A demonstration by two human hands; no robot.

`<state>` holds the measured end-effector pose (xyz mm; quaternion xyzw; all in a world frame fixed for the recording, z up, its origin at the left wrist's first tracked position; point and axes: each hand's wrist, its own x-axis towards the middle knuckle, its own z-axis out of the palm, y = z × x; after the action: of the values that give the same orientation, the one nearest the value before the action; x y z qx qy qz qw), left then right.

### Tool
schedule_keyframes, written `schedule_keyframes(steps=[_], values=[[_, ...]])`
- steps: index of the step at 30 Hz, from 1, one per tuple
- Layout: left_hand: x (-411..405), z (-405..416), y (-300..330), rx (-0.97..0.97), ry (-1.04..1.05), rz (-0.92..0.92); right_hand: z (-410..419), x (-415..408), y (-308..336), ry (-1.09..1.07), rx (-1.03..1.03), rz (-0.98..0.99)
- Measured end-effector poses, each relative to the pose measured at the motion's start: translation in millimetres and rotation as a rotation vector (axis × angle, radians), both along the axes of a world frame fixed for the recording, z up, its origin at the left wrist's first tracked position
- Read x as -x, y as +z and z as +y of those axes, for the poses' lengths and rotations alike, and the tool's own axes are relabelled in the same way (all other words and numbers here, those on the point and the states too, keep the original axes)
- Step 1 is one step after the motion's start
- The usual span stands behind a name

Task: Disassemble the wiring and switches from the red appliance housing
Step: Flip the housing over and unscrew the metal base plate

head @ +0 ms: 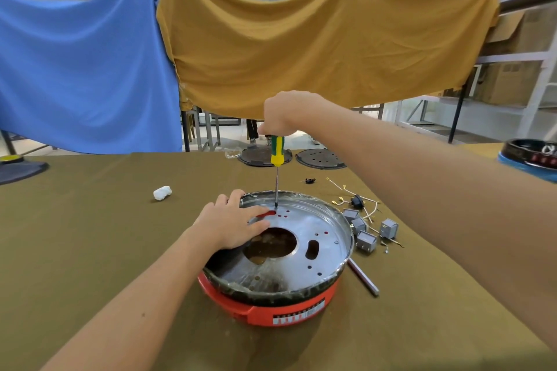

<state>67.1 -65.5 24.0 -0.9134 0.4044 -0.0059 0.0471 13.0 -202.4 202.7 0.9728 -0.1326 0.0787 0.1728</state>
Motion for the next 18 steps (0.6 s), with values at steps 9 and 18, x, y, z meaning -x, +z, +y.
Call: schedule_keyframes(steps=[9, 18], values=[[-1.4, 1.2, -1.9, 0.001, -0.003, -0.02, -3.0, 7.4, 16.8, 0.183, -0.538, 0.204], [-0.4, 0.2, -0.5, -0.001, 0.004, 0.001, 3.9, 1.5, 4.0, -0.003, -0.02, 0.065]])
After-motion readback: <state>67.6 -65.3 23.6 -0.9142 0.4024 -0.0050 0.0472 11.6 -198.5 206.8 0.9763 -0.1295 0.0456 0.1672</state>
